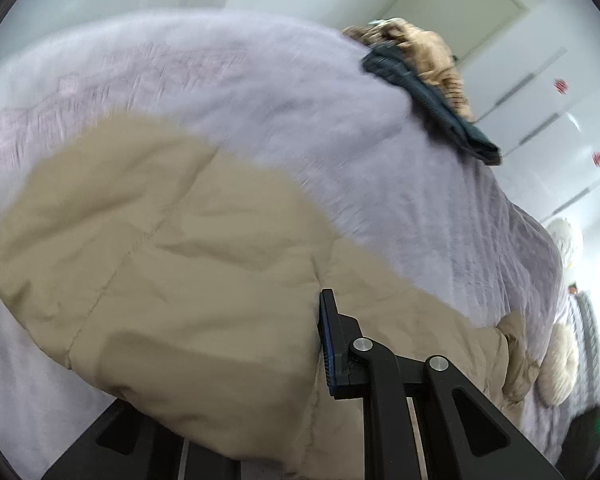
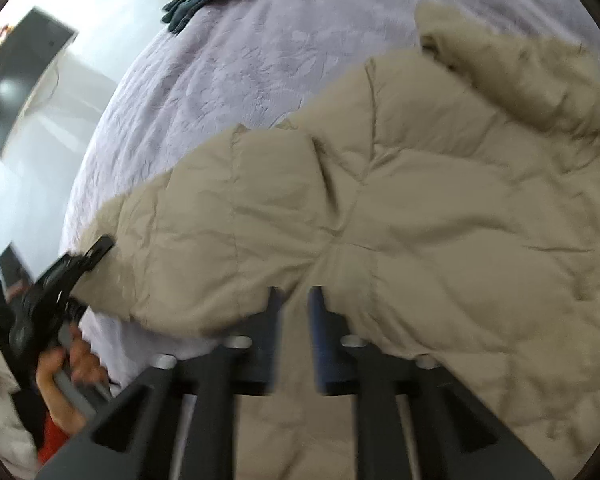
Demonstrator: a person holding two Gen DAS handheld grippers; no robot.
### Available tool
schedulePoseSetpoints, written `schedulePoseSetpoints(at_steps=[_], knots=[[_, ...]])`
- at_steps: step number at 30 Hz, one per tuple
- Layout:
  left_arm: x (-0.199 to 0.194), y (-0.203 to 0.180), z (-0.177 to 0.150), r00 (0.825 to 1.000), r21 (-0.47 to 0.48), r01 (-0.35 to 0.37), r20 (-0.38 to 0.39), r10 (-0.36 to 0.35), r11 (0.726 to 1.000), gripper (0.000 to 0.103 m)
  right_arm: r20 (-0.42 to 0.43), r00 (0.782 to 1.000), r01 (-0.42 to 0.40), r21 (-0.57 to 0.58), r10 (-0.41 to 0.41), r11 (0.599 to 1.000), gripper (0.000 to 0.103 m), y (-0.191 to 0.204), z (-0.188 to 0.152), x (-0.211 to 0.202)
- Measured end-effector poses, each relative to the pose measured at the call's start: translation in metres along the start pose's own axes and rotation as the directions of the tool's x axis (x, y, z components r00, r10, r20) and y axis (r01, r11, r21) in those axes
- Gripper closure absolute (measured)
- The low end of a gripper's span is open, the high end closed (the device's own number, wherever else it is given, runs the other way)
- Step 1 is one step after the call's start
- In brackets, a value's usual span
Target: Fold large clothes
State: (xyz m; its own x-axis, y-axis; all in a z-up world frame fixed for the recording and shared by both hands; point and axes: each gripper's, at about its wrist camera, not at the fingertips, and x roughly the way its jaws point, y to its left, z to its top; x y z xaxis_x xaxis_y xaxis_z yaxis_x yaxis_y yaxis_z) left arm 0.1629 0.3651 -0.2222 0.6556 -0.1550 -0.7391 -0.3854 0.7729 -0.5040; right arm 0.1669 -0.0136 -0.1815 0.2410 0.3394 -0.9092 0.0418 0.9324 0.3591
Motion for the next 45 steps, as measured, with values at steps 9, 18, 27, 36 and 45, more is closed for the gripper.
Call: schedulePoseSetpoints(at_steps=[9,18,27,36,45], knots=[[-0.065,-0.096,0.013,0.984,0.248,0.153,0.055,-0.172,0.957,0.084,-0.046,0.998,-0.043,0.045,0.045,0.998,0.093,-0.002,0.004,0.064],[-0.071,-0.256,-0.046,0.931,0.518,0.343,-0.078,-0.356,0.784,0.084,-0.079,0.986,-0.133,0.130,0.144,0.983,0.093,-0.043,0.002,0.018],[-0.008,-0.371,-0.193,0.926,0.719,0.375,-0.268,-0.265,0.585,0.084,0.043,0.997,0.054,0.281,-0.069,0.958,0.093,-0.182,-0.038,-0.089],[0.041,-0.367,-0.269,0.934,0.756,0.324,-0.350,-0.067,0.568,0.031,0.023,0.992,0.106,0.343,-0.121,0.933,0.093,-0.238,-0.070,-0.107],[-0.030,-0.325,-0.228,0.968,0.727,0.234,-0.236,-0.086,0.645,0.031,0.087,0.982,0.148,0.185,-0.166,0.972,0.015,-0.225,-0.070,-0.139]])
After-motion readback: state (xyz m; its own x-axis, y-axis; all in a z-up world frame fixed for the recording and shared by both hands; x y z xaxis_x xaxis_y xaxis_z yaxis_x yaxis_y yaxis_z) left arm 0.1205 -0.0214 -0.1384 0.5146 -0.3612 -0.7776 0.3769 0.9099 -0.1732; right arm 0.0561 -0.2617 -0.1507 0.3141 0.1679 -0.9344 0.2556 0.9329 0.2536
